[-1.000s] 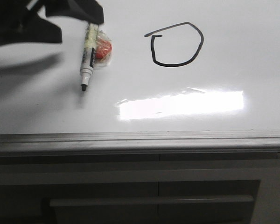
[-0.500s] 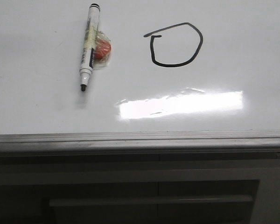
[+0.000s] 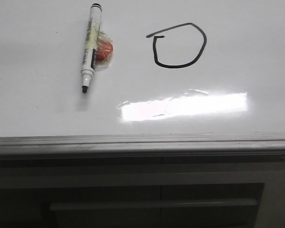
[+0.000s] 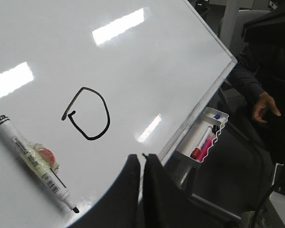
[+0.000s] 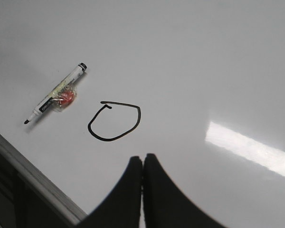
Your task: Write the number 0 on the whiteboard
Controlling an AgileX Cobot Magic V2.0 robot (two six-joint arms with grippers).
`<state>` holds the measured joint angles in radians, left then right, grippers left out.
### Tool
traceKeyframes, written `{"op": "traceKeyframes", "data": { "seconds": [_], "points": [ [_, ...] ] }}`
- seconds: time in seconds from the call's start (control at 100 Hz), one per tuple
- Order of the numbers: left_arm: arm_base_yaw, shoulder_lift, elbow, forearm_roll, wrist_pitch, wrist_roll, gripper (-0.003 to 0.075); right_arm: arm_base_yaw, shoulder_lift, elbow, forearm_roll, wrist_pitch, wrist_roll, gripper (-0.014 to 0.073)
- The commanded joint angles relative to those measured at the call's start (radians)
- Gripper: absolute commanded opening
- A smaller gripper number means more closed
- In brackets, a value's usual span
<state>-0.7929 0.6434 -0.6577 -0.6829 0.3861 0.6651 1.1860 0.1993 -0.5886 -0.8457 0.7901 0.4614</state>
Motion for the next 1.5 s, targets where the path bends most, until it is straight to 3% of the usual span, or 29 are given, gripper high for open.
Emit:
{"op": "traceKeyframes", "data": {
  "seconds": [0.0, 0.26, 0.4, 0.48, 0.56, 0.64, 0.76, 0.96, 1.22, 1.49],
  "points": [
    [-0.007, -0.002, -0.026, -0.015, -0.054, -0.002, -0.0020, -0.005, 0.010, -0.021, -0.051, -0.050, 0.002, -0.0057],
    [-0.007, -0.056, 0.055, -0.007, -0.154, 0.005, -0.0020, -0.005, 0.010, -0.021, -0.051, -0.050, 0.002, -0.0057],
    [0.001, -0.200, 0.229, 0.136, -0.397, -0.017, -0.0020, -0.005, 0.010, -0.021, -0.051, -0.050, 0.002, -0.0057],
    [0.034, -0.303, 0.367, 0.266, -0.580, -0.129, -0.0020, -0.005, 0.010, -0.021, -0.051, -0.050, 0.002, -0.0057],
    [0.102, -0.384, 0.471, 0.462, -0.656, -0.280, -0.0020, -0.005, 0.010, -0.021, -0.051, -0.050, 0.002, -0.0057],
    [0.214, -0.483, 0.558, 0.561, -0.623, -0.466, -0.0020, -0.005, 0.010, -0.021, -0.051, -0.050, 0.002, -0.0057],
    [0.377, -0.595, 0.641, 0.564, -0.493, -0.596, -0.0020, -0.005, 0.010, -0.021, -0.051, -0.050, 0.002, -0.0057],
    [0.538, -0.672, 0.666, 0.566, -0.284, -0.613, -0.0020, -0.005, 0.010, -0.021, -0.050, -0.053, 0.002, -0.0057],
    [0.565, -0.675, 0.693, 0.566, -0.089, -0.613, -0.0020, -0.005, 0.010, -0.021, -0.050, -0.051, 0.002, -0.0057],
    [0.565, -0.675, 0.693, 0.564, -0.089, -0.613, -0.0020, -0.005, 0.010, -0.021, -0.050, -0.051, 0.002, -0.0057]
  ]
}}
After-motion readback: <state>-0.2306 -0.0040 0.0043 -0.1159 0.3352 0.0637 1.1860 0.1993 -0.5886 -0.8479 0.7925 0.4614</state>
